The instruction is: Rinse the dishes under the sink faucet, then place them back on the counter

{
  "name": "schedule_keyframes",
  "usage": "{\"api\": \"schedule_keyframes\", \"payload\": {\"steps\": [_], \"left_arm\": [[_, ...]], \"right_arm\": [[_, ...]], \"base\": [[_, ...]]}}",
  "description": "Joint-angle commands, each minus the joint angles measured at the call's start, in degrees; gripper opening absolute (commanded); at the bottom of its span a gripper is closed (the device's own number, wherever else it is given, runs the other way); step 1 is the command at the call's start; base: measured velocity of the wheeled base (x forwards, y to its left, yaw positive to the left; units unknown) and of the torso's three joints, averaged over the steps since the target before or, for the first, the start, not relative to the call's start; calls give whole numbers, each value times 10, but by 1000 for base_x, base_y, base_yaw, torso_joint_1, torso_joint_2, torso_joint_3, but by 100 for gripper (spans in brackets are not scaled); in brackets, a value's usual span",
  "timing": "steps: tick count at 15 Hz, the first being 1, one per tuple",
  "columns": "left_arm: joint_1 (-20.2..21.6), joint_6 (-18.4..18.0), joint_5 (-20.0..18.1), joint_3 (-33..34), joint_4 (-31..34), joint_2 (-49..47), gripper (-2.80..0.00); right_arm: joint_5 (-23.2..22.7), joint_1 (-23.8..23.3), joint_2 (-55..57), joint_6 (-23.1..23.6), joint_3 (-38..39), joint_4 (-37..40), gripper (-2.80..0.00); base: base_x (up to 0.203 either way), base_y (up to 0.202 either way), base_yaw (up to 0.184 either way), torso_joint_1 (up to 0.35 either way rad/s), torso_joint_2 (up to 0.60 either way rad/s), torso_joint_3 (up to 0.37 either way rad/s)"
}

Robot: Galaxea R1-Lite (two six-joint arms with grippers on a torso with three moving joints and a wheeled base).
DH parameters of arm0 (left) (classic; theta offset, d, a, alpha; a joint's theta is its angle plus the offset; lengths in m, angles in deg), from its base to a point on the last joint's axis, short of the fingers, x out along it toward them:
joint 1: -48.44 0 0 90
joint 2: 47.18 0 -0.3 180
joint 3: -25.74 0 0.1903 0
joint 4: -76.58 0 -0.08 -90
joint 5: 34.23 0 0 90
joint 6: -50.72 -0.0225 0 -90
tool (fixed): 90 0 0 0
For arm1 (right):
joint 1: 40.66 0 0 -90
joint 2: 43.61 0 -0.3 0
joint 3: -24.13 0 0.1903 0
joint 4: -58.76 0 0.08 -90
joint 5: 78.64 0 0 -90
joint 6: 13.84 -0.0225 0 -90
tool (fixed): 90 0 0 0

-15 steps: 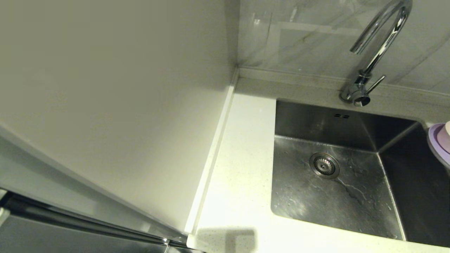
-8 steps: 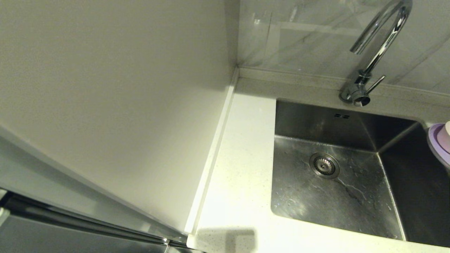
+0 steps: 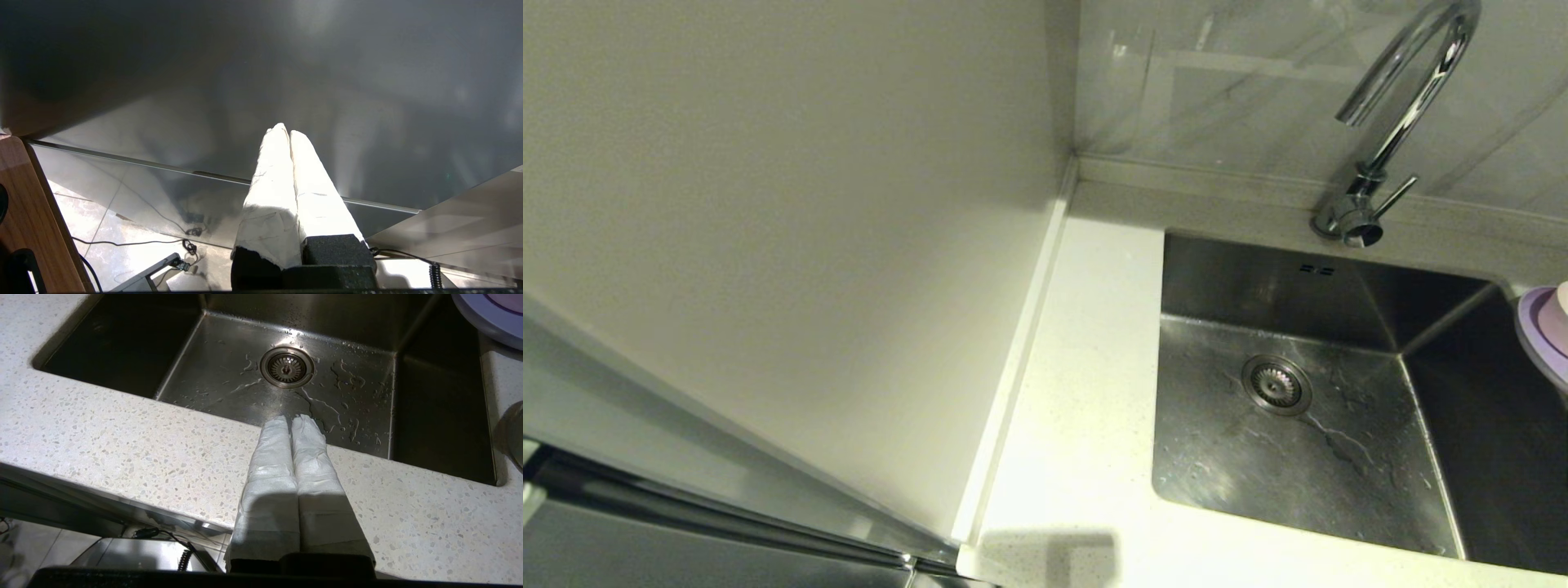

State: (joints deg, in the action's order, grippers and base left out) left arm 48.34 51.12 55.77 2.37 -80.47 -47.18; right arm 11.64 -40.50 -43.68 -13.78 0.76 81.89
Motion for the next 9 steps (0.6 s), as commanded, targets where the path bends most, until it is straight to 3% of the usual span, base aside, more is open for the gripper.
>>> {"api": "schedule_keyframes", "payload": {"steps": [1,9], "left_arm": [[0,0,0,2,0,0,-280],[0,0,0,2,0,0,-280]], "right_arm": [[1,0,1,0,0,0,-280],[1,0,1,0,0,0,-280]], "base": [[0,0,0,0,0,0],[0,0,0,0,0,0]]}}
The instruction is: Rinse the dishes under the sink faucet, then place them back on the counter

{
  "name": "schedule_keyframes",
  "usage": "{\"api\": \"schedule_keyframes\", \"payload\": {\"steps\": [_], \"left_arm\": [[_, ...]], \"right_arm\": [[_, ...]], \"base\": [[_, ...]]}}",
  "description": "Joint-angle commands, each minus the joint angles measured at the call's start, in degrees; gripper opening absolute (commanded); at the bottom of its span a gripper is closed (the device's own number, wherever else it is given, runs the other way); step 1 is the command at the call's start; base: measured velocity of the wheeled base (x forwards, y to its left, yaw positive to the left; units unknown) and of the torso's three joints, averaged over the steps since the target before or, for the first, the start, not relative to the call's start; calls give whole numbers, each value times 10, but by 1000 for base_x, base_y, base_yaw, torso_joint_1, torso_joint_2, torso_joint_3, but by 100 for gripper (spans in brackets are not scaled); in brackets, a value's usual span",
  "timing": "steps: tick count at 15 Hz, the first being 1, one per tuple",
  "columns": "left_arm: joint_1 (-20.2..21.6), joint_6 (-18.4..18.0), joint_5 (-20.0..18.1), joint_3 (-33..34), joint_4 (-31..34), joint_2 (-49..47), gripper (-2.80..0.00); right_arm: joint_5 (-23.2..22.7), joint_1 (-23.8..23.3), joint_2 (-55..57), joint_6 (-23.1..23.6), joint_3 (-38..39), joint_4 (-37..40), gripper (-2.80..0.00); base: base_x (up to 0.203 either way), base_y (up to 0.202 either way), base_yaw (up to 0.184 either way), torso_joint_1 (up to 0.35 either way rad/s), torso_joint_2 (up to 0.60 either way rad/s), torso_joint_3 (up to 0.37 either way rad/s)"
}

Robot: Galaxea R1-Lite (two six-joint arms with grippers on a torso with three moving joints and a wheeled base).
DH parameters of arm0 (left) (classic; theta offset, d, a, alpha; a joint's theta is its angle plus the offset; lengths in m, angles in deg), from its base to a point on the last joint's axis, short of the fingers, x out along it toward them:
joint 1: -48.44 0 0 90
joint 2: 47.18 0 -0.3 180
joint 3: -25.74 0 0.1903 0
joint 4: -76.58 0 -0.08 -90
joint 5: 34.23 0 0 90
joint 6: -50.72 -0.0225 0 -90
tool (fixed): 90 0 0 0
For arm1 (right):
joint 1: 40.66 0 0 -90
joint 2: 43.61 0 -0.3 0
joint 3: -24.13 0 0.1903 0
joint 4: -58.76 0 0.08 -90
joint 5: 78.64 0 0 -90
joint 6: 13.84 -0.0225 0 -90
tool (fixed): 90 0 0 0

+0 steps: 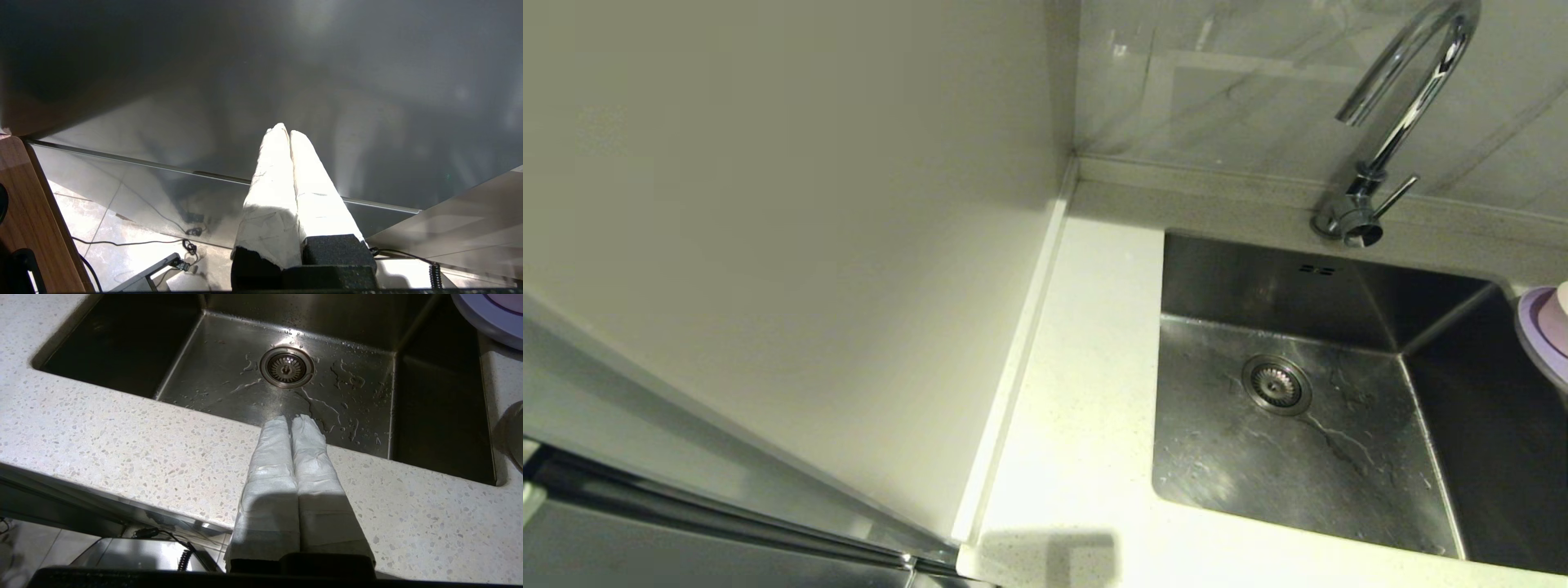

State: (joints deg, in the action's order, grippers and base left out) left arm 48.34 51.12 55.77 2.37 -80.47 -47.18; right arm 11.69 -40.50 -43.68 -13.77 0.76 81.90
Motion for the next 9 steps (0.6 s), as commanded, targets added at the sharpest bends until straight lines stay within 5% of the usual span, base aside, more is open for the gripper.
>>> {"api": "schedule_keyframes", "payload": {"steps": [1,9], "left_arm": [[0,0,0,2,0,0,-280],[0,0,0,2,0,0,-280]], "right_arm": [[-1,0,1,0,0,0,-280],[-1,0,1,4,0,-1,-280]], "base": [[0,0,0,0,0,0],[0,0,0,0,0,0]]}}
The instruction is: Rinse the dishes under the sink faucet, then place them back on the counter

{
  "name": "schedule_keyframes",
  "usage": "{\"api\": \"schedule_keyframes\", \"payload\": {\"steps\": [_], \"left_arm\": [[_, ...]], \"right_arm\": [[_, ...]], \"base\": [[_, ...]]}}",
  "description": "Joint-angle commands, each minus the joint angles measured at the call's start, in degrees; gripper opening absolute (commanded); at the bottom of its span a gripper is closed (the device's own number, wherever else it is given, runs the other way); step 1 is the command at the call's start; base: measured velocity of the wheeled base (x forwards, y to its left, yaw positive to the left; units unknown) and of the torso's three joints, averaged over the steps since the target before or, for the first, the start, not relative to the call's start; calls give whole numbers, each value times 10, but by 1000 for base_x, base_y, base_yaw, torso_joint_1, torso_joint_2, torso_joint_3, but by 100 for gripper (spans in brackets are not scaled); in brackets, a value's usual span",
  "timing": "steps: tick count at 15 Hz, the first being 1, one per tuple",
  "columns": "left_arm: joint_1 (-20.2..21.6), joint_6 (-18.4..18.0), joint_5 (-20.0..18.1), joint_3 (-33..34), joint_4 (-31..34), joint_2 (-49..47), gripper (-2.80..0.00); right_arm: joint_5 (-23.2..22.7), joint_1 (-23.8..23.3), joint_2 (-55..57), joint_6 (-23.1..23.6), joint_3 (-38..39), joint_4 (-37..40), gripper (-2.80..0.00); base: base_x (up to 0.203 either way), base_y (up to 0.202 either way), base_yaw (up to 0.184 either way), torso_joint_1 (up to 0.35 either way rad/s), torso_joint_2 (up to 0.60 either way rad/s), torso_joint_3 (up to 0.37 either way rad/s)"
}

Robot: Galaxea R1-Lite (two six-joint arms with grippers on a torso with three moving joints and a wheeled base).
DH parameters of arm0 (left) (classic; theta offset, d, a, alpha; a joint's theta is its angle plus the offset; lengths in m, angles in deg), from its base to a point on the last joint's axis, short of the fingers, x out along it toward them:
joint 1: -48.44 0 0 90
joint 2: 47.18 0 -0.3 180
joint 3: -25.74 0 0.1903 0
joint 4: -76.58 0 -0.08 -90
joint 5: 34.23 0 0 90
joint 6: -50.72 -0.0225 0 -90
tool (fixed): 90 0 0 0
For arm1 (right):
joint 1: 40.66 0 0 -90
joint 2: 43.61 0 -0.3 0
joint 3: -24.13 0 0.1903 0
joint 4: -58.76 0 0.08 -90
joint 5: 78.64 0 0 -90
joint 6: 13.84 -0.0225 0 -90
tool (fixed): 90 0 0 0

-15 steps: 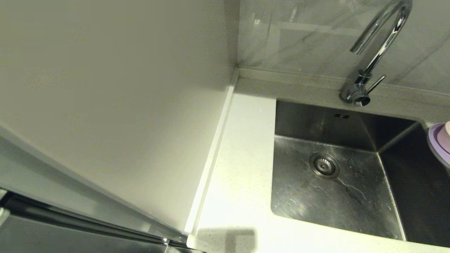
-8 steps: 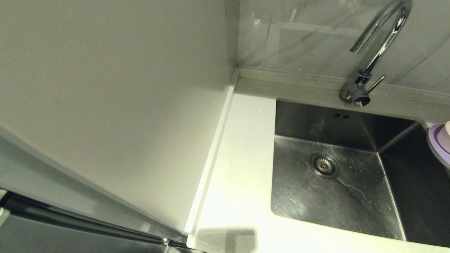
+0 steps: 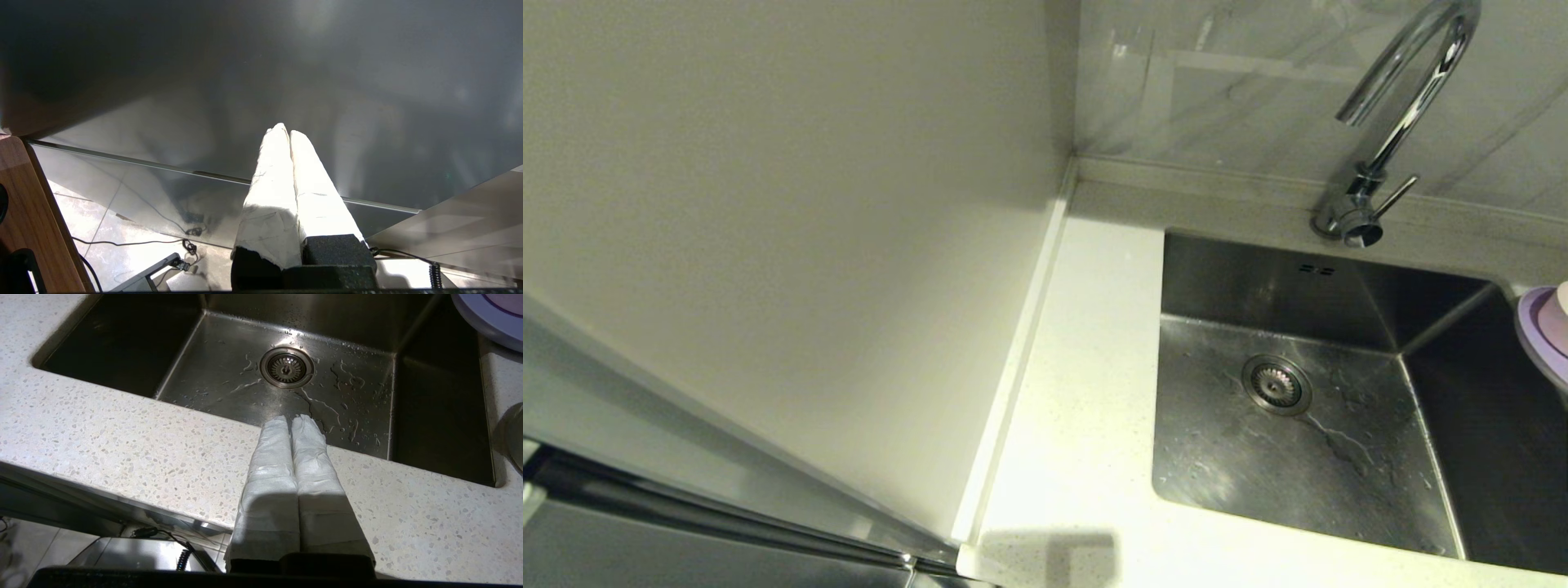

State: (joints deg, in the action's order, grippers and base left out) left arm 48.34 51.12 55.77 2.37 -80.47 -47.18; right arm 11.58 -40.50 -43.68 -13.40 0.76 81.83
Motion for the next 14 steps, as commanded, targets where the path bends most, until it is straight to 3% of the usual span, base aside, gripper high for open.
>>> {"api": "schedule_keyframes", "payload": {"steps": [1,14], "left_arm": [[0,0,0,2,0,0,-280],[0,0,0,2,0,0,-280]], "right_arm": [[0,0,1,0,0,-1,-280],[0,0,1,-10,0,0,-280]], "base": [[0,0,0,0,0,0],[0,0,0,0,0,0]]}}
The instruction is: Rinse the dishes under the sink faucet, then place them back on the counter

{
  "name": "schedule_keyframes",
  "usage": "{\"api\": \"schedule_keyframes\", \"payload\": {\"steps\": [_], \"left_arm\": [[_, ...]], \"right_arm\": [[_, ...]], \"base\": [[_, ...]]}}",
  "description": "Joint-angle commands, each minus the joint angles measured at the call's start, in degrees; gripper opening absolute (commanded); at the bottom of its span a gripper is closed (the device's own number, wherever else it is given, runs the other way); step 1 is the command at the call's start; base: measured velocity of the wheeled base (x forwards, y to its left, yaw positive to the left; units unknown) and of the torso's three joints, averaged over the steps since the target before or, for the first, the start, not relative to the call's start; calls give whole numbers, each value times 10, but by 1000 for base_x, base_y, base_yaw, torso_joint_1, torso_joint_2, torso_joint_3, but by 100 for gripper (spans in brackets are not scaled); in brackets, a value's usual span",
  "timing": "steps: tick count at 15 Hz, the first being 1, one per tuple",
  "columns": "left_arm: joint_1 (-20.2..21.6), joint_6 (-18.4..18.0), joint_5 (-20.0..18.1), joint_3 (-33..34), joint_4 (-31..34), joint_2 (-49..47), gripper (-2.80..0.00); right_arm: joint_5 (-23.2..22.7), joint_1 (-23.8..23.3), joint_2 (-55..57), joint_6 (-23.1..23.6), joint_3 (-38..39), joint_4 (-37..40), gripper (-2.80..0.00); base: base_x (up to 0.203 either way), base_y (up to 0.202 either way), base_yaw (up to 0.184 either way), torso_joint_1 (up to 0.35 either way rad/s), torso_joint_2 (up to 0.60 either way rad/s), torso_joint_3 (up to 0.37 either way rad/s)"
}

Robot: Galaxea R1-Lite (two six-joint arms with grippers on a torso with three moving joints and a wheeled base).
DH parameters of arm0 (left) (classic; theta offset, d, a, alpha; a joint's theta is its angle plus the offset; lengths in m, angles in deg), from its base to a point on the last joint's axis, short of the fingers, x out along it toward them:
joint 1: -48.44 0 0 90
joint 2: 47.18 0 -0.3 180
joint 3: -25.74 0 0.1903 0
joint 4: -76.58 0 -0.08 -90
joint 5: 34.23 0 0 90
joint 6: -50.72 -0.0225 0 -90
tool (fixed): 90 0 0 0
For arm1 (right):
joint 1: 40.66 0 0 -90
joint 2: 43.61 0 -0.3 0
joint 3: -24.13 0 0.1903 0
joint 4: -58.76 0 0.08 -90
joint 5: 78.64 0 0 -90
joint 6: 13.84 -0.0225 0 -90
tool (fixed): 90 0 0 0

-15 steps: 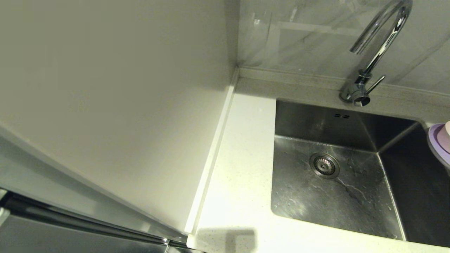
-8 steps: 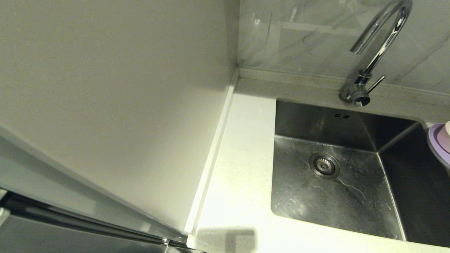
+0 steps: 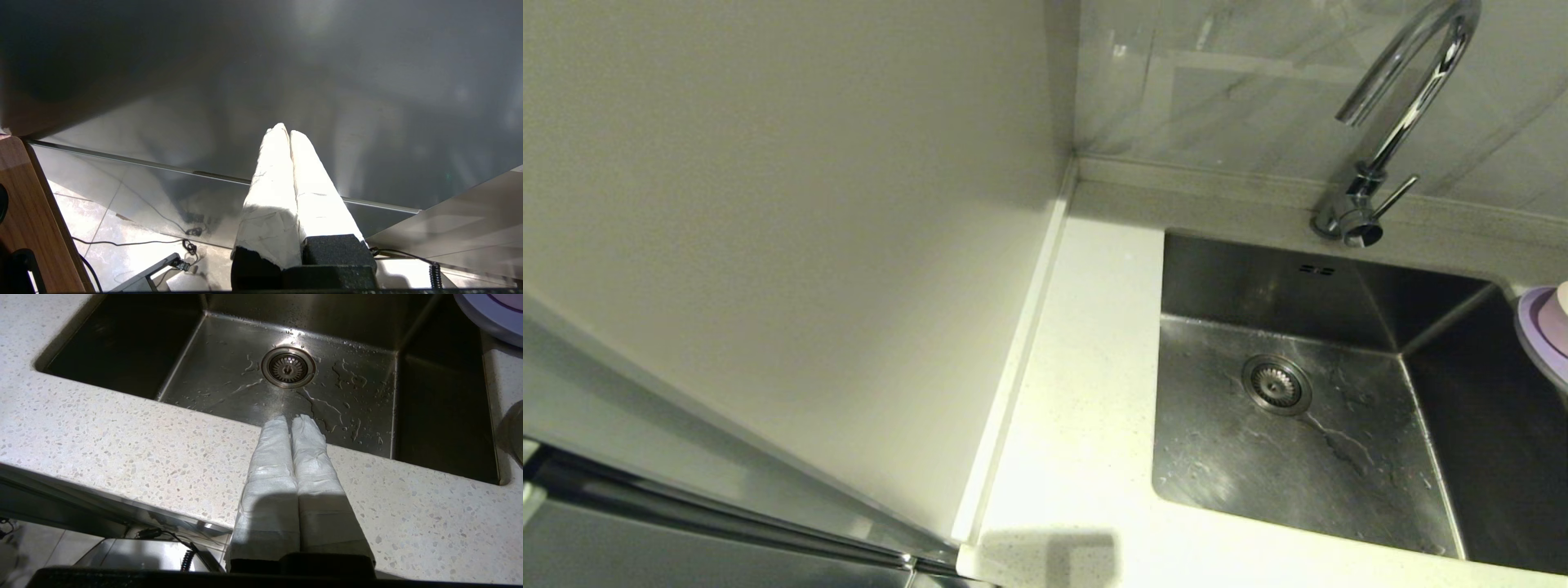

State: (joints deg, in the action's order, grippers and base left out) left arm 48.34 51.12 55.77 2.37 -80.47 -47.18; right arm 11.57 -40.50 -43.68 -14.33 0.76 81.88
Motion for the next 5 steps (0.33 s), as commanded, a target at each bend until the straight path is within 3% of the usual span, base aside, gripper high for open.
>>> {"api": "schedule_keyframes", "payload": {"steps": [1,5], "left_arm": [[0,0,0,2,0,0,-280],[0,0,0,2,0,0,-280]], "right_arm": [[-1,0,1,0,0,0,-280],[0,0,1,0,0,0,-280]], "base": [[0,0,0,0,0,0],[0,0,0,0,0,0]]}}
